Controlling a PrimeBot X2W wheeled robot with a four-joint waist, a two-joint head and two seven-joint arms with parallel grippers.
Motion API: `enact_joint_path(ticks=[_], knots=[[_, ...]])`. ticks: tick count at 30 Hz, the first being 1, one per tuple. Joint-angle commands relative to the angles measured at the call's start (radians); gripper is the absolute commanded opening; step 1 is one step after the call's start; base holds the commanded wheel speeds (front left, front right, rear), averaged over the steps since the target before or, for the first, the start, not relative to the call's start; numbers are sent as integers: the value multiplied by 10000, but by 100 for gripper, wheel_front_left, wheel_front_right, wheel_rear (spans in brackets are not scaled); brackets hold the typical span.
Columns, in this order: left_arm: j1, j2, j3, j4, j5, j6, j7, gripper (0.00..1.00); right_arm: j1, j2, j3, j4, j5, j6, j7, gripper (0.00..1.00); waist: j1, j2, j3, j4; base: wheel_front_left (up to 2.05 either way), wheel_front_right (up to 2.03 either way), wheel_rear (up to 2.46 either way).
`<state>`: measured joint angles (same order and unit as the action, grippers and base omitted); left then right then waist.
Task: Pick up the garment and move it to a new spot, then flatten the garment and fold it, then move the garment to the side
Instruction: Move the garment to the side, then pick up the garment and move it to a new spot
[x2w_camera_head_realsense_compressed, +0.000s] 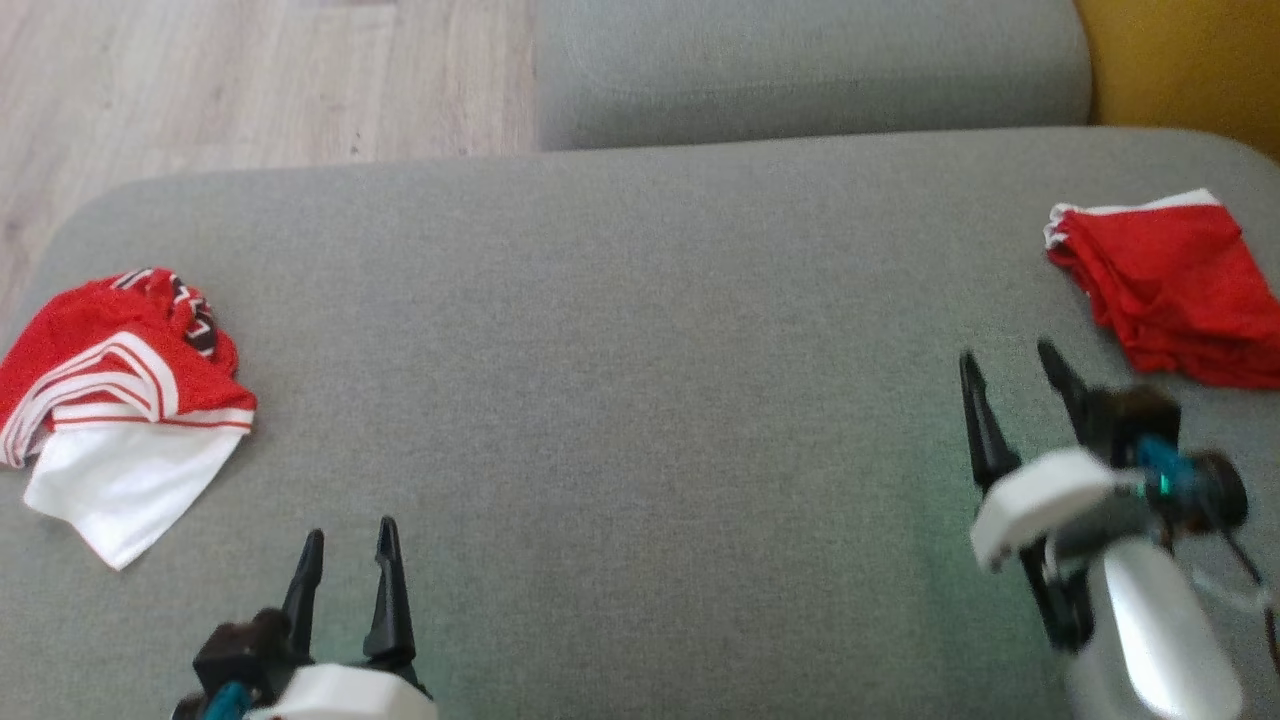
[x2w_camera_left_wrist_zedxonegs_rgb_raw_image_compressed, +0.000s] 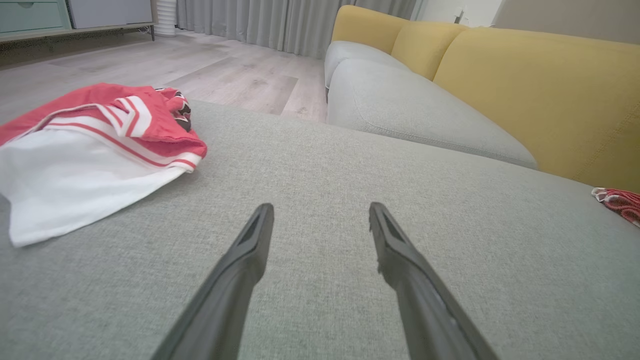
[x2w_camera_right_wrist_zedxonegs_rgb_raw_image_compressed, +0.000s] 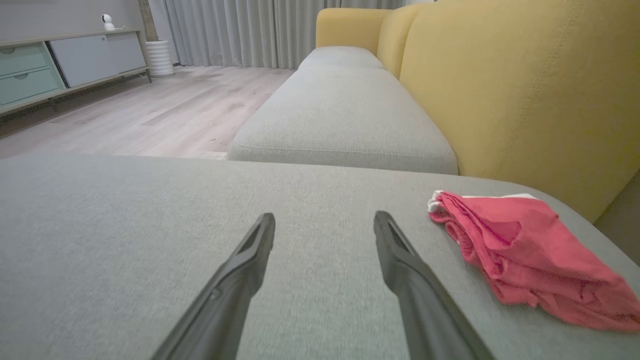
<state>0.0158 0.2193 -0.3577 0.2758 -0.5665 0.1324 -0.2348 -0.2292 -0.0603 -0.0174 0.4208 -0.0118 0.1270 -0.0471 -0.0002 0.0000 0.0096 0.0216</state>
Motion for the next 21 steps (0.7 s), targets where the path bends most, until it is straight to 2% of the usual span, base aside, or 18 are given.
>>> enact_joint_path(ticks=[1,11,21], knots=[[-199,169,351,-263,-31,65,-146,100,125,63,198,-629,52,37,-167,100,2,0,-165,84,0,0,0],[204,30,123,-289,-81,58,-158,100,2152,98,642,-2077,1175,37,-508,100,2,0,-412,4,0,0,0],[235,40,19,-250,-107,86,-119,100,2500,99,1328,-2340,1513,37,-454,100,2,0,-519,-60,0,0,0]])
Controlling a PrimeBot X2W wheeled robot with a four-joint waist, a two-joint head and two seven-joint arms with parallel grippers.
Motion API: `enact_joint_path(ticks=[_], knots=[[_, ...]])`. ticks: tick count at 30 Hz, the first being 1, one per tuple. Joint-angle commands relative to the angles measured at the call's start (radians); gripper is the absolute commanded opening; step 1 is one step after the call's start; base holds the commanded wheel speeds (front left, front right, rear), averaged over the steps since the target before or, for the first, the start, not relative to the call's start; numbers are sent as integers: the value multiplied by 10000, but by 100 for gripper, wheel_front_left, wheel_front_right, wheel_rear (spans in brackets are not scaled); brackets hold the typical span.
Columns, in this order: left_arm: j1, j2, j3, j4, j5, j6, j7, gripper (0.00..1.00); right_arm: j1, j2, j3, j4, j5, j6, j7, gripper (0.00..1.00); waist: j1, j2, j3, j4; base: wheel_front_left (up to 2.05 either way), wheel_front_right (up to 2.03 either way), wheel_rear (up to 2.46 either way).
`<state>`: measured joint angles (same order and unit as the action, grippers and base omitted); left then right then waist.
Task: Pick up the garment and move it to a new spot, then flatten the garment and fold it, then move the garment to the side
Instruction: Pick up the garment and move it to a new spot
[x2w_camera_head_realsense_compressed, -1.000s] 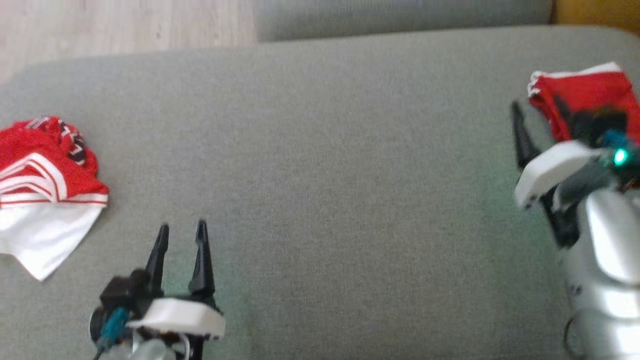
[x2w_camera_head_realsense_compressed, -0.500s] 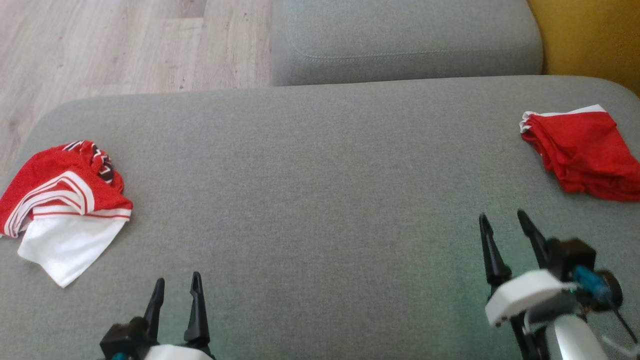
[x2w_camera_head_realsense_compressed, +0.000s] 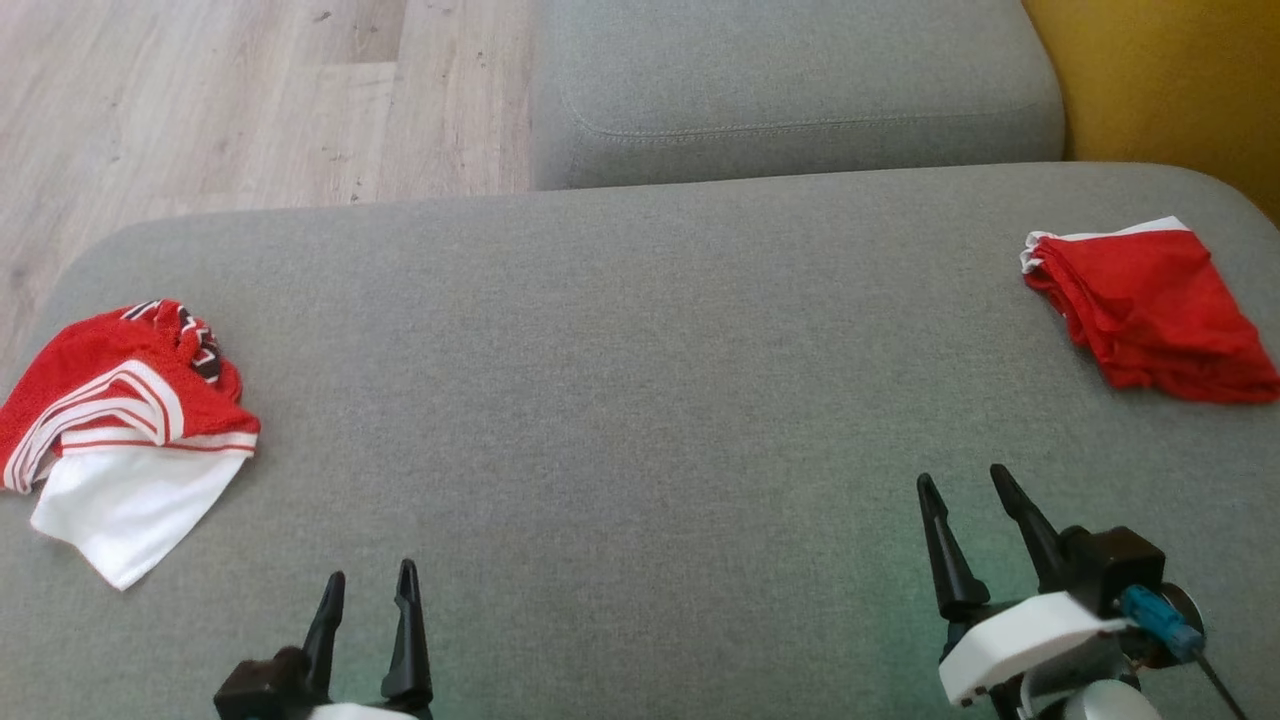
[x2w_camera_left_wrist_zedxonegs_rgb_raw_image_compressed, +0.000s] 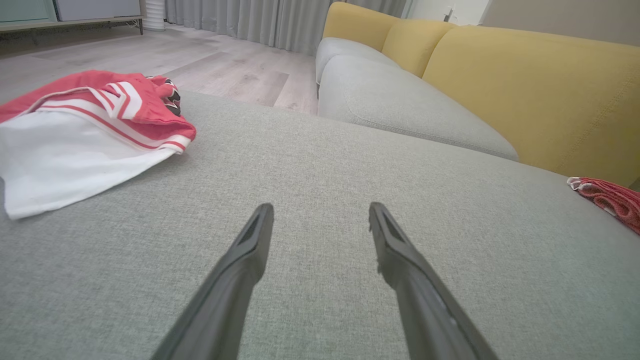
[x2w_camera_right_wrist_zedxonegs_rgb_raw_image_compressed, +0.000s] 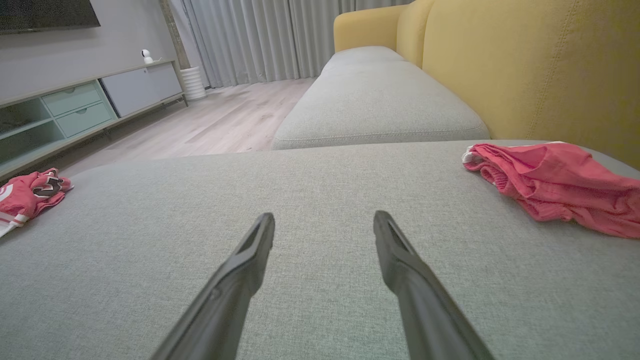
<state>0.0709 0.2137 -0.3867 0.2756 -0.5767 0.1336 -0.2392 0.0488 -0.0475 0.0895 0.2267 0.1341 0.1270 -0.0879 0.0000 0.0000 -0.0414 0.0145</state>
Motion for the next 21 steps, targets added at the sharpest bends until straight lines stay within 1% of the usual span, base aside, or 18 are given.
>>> enact_joint_path(ticks=[1,13,16,21], knots=[[-321,101,297,-247,-4,74,-72,100,-266,-29,276,-399,57,37,-39,100,0,0,-22,21,0,0,0],[-286,158,166,-260,-4,104,-39,100,-63,-28,288,-371,67,37,92,100,0,0,-124,154,0,0,0],[-302,163,123,-273,9,119,-12,100,49,-28,254,-372,77,37,73,100,0,0,-172,427,0,0,0],[-312,265,93,-327,52,165,59,100,211,-28,253,-375,142,37,34,100,0,0,-245,1348,0,0,0]])
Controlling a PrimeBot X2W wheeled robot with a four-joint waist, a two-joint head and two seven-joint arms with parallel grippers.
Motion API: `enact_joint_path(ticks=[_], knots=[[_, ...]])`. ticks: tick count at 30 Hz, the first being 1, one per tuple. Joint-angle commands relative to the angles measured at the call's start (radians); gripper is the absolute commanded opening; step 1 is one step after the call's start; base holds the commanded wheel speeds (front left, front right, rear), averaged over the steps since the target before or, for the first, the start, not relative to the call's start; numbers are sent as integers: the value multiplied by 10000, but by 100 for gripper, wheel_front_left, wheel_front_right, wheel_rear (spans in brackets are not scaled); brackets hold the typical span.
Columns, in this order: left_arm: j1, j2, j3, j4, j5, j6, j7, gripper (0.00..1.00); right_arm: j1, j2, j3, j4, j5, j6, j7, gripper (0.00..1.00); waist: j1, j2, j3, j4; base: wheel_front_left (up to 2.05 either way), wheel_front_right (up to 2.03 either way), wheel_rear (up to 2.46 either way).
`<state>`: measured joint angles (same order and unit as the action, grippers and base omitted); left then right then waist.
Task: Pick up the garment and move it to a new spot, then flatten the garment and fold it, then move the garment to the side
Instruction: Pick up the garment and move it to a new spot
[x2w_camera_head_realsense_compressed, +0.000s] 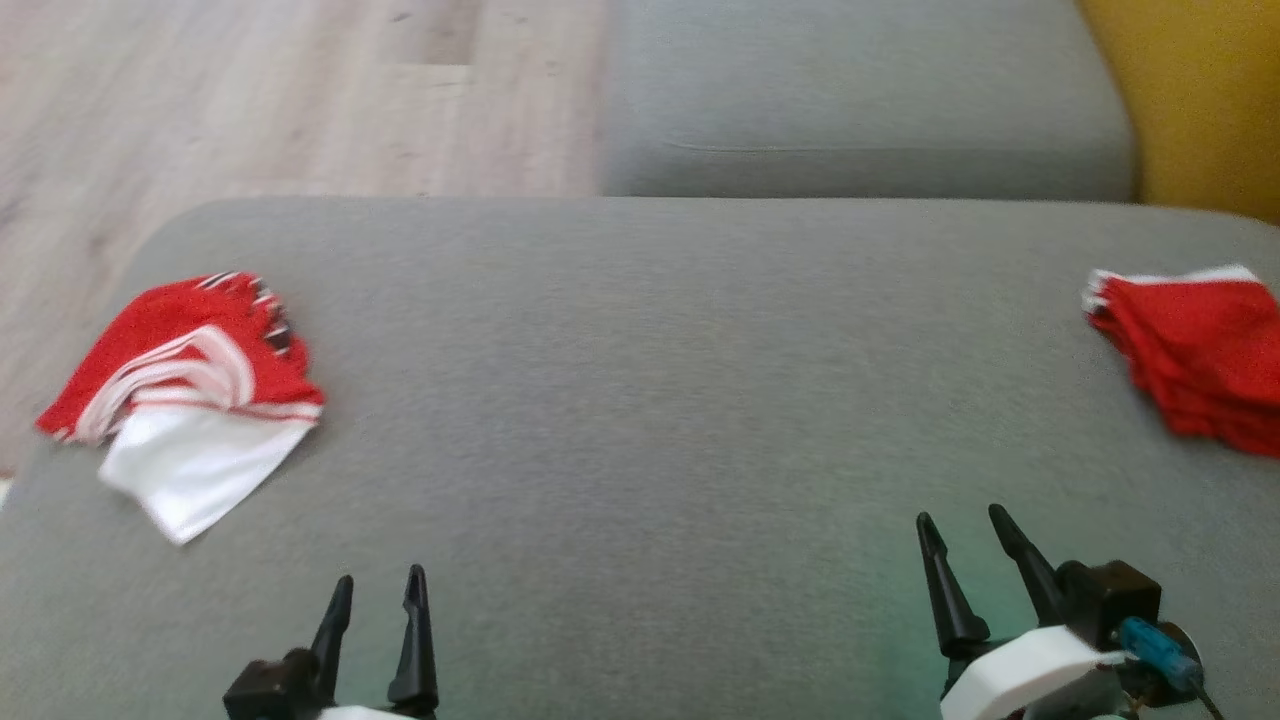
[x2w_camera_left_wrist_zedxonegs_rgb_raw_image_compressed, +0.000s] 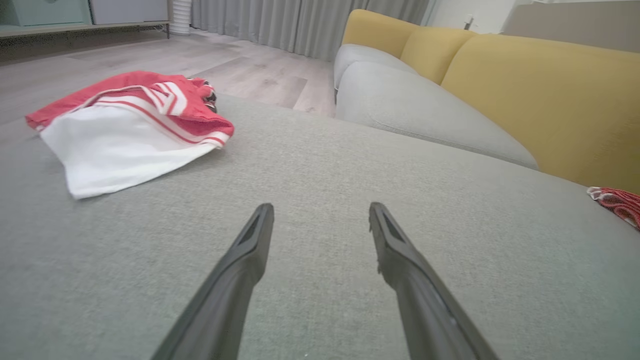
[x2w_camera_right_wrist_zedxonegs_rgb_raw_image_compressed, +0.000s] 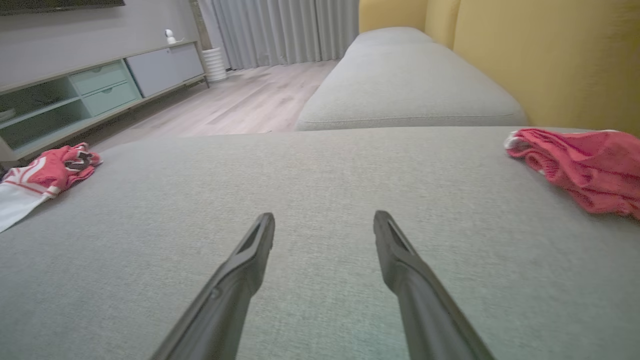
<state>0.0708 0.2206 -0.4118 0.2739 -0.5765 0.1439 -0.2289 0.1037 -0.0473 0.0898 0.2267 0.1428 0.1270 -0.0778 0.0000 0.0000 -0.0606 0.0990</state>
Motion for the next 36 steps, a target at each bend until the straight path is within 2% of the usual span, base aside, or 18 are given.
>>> enact_joint_path(ticks=[1,5,6,12,18,23,30,36], knots=[[-299,234,358,-327,54,77,-34,100,-328,-30,284,-375,80,37,-81,100,0,0,-62,713,0,0,0],[-277,380,406,-427,63,129,20,100,-348,-30,434,-313,208,37,-164,100,0,0,-75,1667,0,0,0],[-277,380,406,-427,63,129,20,100,-348,-30,434,-313,208,37,-164,100,0,0,-75,1667,0,0,0],[-151,534,502,-641,21,243,77,100,-435,-30,619,-188,322,37,-253,100,0,0,-59,2858,0,0,0],[-26,612,541,-818,-29,317,107,100,-511,-30,710,-92,313,37,-278,100,0,0,-39,3604,0,0,0],[9,631,534,-912,-55,347,106,100,-555,-30,769,-60,296,37,-267,100,0,0,-9,3866,0,0,0],[0,712,671,-1065,-148,428,88,100,-643,-30,787,-119,201,37,-220,100,0,0,114,3848,0,0,0],[-718,1250,1254,-1608,-217,516,180,100,-801,-30,605,-413,-91,37,-62,100,0,0,457,3581,0,0,0]])
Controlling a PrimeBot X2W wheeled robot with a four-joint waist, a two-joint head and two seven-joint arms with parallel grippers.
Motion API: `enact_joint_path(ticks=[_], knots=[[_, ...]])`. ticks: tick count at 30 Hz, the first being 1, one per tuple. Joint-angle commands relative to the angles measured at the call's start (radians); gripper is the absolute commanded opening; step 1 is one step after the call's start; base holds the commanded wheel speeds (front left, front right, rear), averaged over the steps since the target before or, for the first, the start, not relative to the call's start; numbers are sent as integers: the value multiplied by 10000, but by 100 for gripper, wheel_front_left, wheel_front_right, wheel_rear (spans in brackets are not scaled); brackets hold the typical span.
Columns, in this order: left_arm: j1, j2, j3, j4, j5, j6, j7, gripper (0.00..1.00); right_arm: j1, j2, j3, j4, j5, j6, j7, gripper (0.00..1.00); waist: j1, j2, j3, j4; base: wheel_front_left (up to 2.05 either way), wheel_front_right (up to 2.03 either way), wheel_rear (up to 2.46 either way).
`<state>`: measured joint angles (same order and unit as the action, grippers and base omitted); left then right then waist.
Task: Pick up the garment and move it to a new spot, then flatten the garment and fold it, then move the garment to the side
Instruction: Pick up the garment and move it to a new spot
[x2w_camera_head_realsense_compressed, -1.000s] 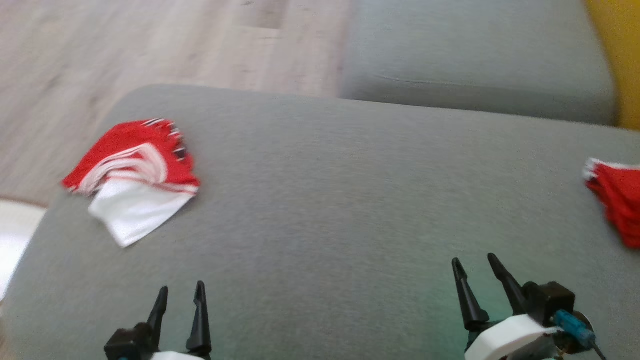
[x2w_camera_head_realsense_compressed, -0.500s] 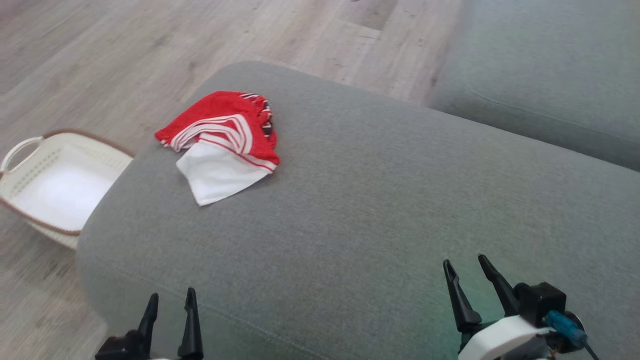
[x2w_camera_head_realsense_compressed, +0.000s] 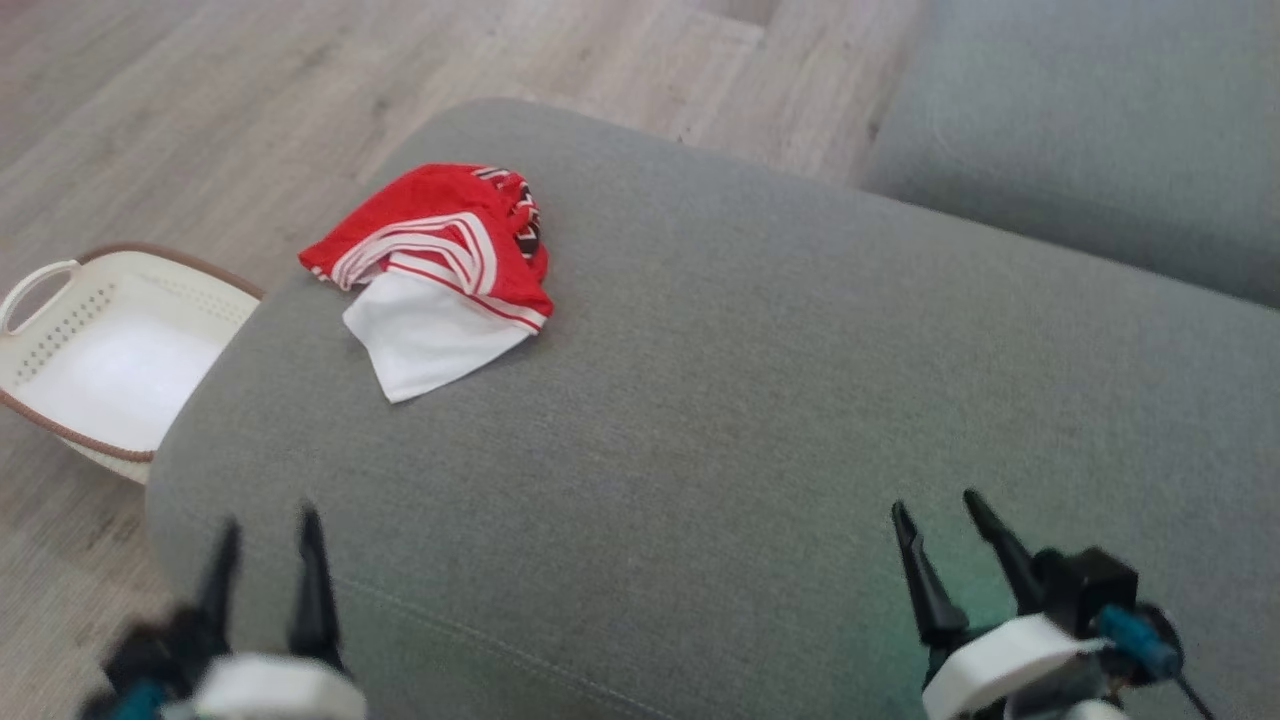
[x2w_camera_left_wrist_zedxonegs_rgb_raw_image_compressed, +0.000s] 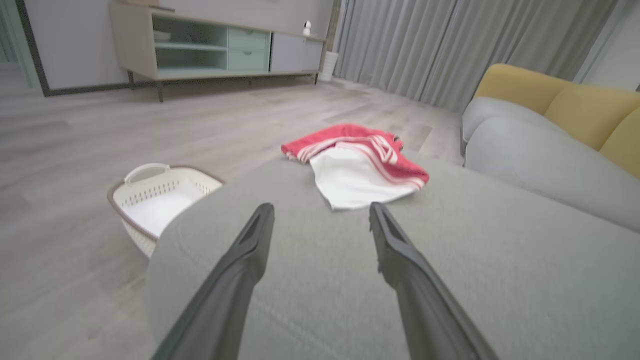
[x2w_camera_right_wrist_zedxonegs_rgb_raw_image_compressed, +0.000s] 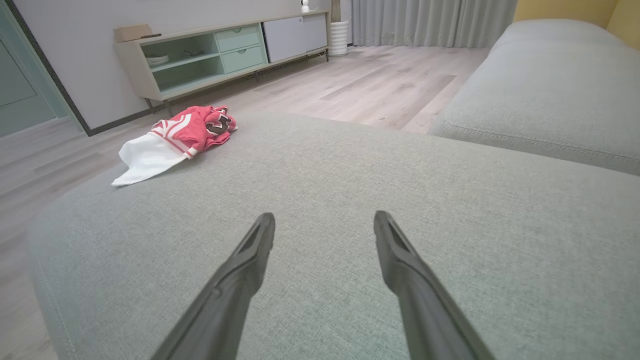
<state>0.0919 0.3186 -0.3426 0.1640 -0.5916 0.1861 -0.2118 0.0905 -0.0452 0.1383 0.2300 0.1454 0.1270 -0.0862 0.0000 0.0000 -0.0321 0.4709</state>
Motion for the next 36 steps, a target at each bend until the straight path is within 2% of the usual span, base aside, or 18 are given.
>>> enact_joint_path(ticks=[1,5,8,11,13,15,24,31,36], knots=[[-1141,377,685,-713,-80,119,63,100,-733,-51,73,-533,-196,37,66,100,0,0,274,-210,0,0,0],[-2246,1070,1199,-1410,-3,136,400,100,-1015,-51,-34,-928,-525,37,307,100,0,0,752,-536,0,0,0],[-3330,1676,1603,-1570,-31,-10,761,100,-1263,-51,-38,-1253,-791,37,539,100,0,0,1195,-861,0,0,0],[-4477,2241,1844,-1392,-54,-188,1282,100,-1528,-51,-58,-1619,-1097,37,785,100,0,0,1703,-1247,0,0,0],[-5595,2592,1989,-772,-251,-398,1863,100,-1797,-51,-72,-1990,-1417,37,1040,100,0,0,2228,-1668,0,0,0],[-5931,2666,2007,-478,-301,-444,2040,100,-1880,-51,-79,-2105,-1507,37,1120,100,0,0,2394,-1805,0,0,0],[-7871,2623,1778,2673,-1110,-950,3846,100,-2332,-51,-150,-3023,-2094,37,1696,100,0,0,3833,-2755,0,0,0],[-8734,2258,1422,4338,-1551,-1428,4891,100,-2433,-51,-214,-3606,-2429,37,1975,100,0,0,4710,-2944,0,0,0],[-9101,2010,1150,5344,-1671,-1596,5499,100,-2486,-51,-187,-3869,-2552,37,2105,100,0,0,5131,-2942,0,0,0]])
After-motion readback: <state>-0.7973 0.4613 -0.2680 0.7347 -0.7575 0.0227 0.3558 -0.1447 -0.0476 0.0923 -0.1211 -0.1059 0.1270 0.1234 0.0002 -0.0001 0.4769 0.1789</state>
